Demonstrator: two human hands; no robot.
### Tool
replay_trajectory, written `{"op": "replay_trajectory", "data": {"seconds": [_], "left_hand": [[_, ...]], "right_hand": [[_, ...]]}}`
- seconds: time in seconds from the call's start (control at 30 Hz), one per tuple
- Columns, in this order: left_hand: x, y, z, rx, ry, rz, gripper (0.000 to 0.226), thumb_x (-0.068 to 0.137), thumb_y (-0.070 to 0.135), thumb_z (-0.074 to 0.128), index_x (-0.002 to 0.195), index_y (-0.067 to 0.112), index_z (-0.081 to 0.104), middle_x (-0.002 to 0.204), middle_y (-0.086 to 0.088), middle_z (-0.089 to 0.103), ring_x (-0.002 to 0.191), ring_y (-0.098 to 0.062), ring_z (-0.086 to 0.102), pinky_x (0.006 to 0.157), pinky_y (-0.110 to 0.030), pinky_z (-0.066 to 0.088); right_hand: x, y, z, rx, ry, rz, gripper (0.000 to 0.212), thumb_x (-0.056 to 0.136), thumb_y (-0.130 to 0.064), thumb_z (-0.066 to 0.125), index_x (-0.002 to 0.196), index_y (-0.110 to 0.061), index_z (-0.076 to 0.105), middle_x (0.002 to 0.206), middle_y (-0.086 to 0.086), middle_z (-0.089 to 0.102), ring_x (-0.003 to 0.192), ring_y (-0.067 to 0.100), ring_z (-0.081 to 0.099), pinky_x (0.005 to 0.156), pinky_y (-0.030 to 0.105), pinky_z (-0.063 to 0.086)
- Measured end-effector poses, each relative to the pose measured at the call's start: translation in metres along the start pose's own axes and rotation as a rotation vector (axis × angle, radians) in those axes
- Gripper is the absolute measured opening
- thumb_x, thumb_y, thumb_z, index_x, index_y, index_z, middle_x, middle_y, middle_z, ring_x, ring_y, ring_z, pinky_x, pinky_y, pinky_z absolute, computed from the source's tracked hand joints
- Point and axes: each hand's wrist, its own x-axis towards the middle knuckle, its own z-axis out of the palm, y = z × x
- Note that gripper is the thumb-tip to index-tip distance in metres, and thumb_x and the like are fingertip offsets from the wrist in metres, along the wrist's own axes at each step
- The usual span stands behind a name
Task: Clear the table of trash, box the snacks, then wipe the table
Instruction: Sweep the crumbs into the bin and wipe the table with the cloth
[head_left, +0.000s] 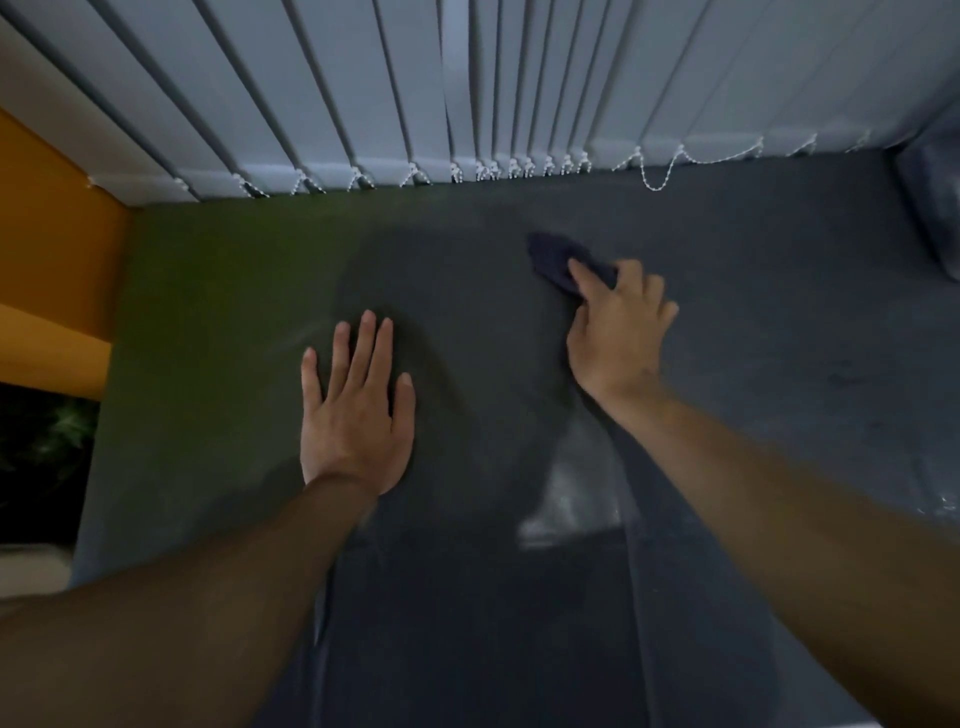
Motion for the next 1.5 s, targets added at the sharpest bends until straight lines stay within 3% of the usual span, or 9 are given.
{"op": "replay_trajectory", "data": {"seconds": [0.2,0.4,0.57,0.67,0.83,1.07,1.23,1.3,1.5], "left_hand": [[-0.001,0.003,-0.001,0.036,-0.003,0.101,0.059,0.103,0.038,0.013,0.16,0.025,0.018,0.167,0.009,0.015,0.155,-0.019,0.006,0.125,-0.05,0.008],[0.001,0.012,-0.009,0.044,-0.006,0.082,0.06,0.101,0.043,0.023,0.157,0.022,0.03,0.164,0.004,0.027,0.154,-0.024,0.016,0.123,-0.053,0.014],[0.023,0.047,-0.017,-0.053,0.07,-0.013,0.058,0.095,0.049,0.037,0.141,0.016,0.05,0.143,-0.008,0.05,0.135,-0.037,0.037,0.117,-0.058,0.025],[0.043,0.081,-0.014,-0.089,0.042,0.041,0.054,0.102,0.043,0.036,0.15,0.021,0.04,0.156,-0.002,0.037,0.148,-0.032,0.023,0.123,-0.058,0.004],[0.06,0.135,0.004,-0.041,-0.061,0.038,0.059,0.104,0.047,0.02,0.16,0.031,0.01,0.168,0.01,0.003,0.153,-0.04,-0.006,0.12,-0.064,-0.002],[0.062,0.139,0.013,0.103,-0.091,-0.008,0.067,0.098,0.062,0.005,0.158,0.036,-0.012,0.167,0.011,-0.014,0.151,-0.042,-0.016,0.116,-0.07,-0.002],[0.062,0.139,0.012,0.111,-0.102,0.009,0.07,0.096,0.067,0.003,0.157,0.037,-0.013,0.167,0.011,-0.015,0.151,-0.04,-0.018,0.115,-0.071,-0.002],[0.063,0.138,0.011,0.115,-0.111,0.007,0.071,0.096,0.068,0.003,0.157,0.037,-0.014,0.167,0.01,-0.016,0.151,-0.04,-0.018,0.115,-0.071,-0.002],[0.064,0.14,0.011,0.142,-0.127,0.003,0.072,0.094,0.069,-0.001,0.156,0.037,-0.018,0.166,0.011,-0.018,0.151,-0.039,-0.019,0.116,-0.07,-0.002]], "right_hand": [[-0.029,0.033,-0.009,-0.019,-0.094,-0.563,0.048,0.089,-0.016,0.049,0.133,-0.033,0.06,0.117,0.004,0.055,0.096,0.032,0.048,0.077,0.04,0.031],[-0.017,0.058,-0.018,-0.035,0.033,0.069,0.048,0.089,-0.014,0.053,0.134,-0.032,0.057,0.123,0.011,0.05,0.105,0.038,0.045,0.086,0.046,0.035],[-0.041,0.061,-0.019,0.029,-0.054,-0.281,0.049,0.088,-0.013,0.057,0.133,-0.031,0.059,0.115,0.007,0.053,0.095,0.033,0.047,0.079,0.042,0.034],[-0.032,0.084,-0.022,-0.031,-0.05,-0.426,0.047,0.09,-0.015,0.057,0.133,-0.033,0.059,0.116,0.005,0.054,0.097,0.032,0.049,0.079,0.043,0.032],[-0.017,0.078,-0.019,-0.016,0.029,0.145,0.051,0.091,-0.015,0.055,0.138,-0.033,0.053,0.124,0.008,0.048,0.105,0.034,0.043,0.086,0.047,0.032],[0.008,0.095,-0.015,-0.012,-0.043,-0.453,0.05,0.087,-0.023,0.039,0.132,-0.032,0.061,0.119,0.006,0.056,0.096,0.034,0.05,0.077,0.041,0.028],[0.072,0.089,-0.012,-0.045,0.009,0.126,0.053,0.091,-0.014,0.049,0.139,-0.036,0.05,0.132,0.01,0.044,0.114,0.037,0.041,0.092,0.045,0.029],[0.079,0.069,-0.011,-0.009,-0.036,0.211,0.051,0.091,-0.015,0.049,0.138,-0.036,0.05,0.135,0.009,0.041,0.118,0.036,0.039,0.094,0.046,0.029],[0.079,0.065,-0.002,0.016,-0.119,-0.454,0.052,0.087,-0.021,0.045,0.135,-0.035,0.058,0.123,0.006,0.052,0.105,0.034,0.047,0.084,0.046,0.033]]}}
